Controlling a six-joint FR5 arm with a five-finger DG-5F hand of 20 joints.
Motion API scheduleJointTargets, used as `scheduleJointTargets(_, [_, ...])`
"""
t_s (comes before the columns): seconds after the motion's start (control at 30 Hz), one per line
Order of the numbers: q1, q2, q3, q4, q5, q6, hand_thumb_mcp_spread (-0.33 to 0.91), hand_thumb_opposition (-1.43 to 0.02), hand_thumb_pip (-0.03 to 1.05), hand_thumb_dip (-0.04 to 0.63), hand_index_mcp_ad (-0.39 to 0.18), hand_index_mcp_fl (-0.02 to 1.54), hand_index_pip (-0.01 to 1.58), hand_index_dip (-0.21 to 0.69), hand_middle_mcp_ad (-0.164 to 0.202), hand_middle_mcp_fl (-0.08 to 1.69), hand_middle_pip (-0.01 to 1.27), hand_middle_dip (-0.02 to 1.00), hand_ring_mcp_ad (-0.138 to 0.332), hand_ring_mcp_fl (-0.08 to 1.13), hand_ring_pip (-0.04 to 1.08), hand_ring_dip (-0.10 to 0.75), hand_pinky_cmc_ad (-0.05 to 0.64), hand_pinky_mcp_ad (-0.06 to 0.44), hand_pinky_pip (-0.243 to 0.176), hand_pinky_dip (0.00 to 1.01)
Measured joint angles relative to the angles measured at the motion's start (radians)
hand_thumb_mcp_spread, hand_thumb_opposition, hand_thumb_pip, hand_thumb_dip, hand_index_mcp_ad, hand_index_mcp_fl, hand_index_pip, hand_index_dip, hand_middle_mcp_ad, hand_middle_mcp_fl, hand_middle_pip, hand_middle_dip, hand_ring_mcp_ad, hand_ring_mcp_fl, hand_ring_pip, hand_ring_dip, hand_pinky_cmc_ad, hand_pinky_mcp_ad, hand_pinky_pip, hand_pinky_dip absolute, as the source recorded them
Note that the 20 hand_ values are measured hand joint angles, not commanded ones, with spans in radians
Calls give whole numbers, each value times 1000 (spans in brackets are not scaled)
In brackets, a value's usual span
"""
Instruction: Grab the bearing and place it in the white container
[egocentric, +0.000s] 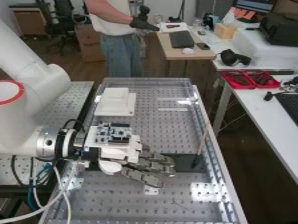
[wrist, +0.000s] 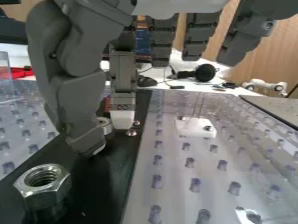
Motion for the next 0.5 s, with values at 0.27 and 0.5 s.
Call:
scheduleJointTargets(0.27, [3,6,-5,2,-3,7,524,-860,438,284,-131,305,1222,314,52,5,147,138,115,0,89,-2,347,234,-105,141])
scheduleJointTargets(0.5, [4,7,-7,0,0,5,524,-860,442,284,-131,305,1222,314,52,5,147,138,119,0,89,-2,347,230,-105,141])
